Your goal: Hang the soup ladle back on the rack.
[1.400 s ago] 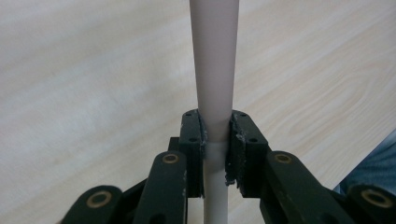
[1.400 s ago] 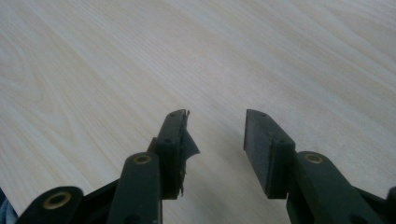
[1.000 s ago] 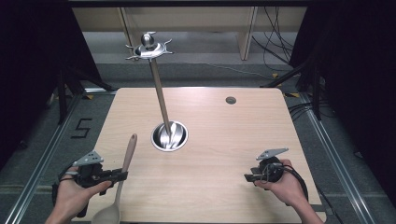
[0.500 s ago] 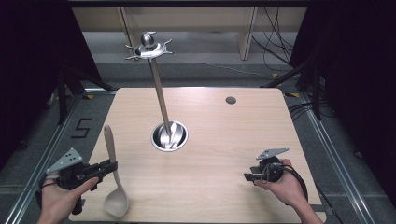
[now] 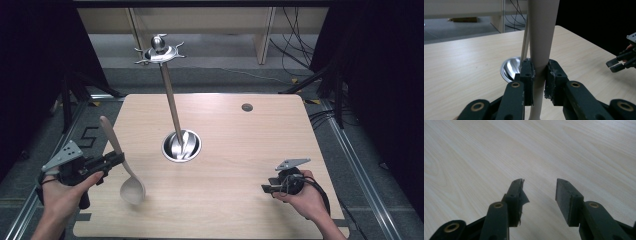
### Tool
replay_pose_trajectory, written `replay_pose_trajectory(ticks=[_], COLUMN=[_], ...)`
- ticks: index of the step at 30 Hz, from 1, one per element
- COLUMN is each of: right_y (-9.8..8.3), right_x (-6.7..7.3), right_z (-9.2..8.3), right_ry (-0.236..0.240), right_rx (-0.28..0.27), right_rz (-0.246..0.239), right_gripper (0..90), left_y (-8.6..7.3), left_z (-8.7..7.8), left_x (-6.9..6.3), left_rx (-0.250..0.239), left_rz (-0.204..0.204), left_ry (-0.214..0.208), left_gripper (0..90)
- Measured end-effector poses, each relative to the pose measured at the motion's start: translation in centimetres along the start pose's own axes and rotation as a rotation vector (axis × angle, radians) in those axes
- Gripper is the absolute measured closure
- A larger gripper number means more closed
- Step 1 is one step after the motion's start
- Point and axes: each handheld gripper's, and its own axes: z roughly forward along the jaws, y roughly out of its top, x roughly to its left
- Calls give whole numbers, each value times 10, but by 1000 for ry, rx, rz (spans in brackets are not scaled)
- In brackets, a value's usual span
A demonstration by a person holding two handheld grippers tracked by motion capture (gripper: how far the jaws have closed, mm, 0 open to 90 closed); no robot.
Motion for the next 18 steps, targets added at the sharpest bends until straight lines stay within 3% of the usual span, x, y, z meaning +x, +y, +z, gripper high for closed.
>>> replay_pose_trajectory(ticks=[2, 4, 5, 8, 13, 15, 18], right_y=[0, 0, 0, 1, 0, 0, 0], right_x=[1, -1, -1, 2, 2, 2, 2], right_z=[-2, -2, -2, -4, -2, -2, -3], right_ry=[7, -5, -2, -6, -10, -12, -12], right_rx=[8, 18, 15, 31, 15, 12, 10], right_rz=[20, -1, 3, 36, 40, 39, 36], right_gripper=[578, 578, 578, 574, 570, 568, 565], left_y=[5, 6, 8, 12, 19, 24, 27], left_z=[2, 3, 2, 3, 6, 9, 10], left_x=[4, 5, 7, 10, 14, 18, 20], left_rx=[8, 1, 17, 18, 14, 4, 13], left_rz=[27, 19, 37, 34, 47, 76, 73], left_ry=[-4, -7, -11, -8, -10, -26, -26], left_gripper=[758, 758, 758, 758, 758, 758, 757])
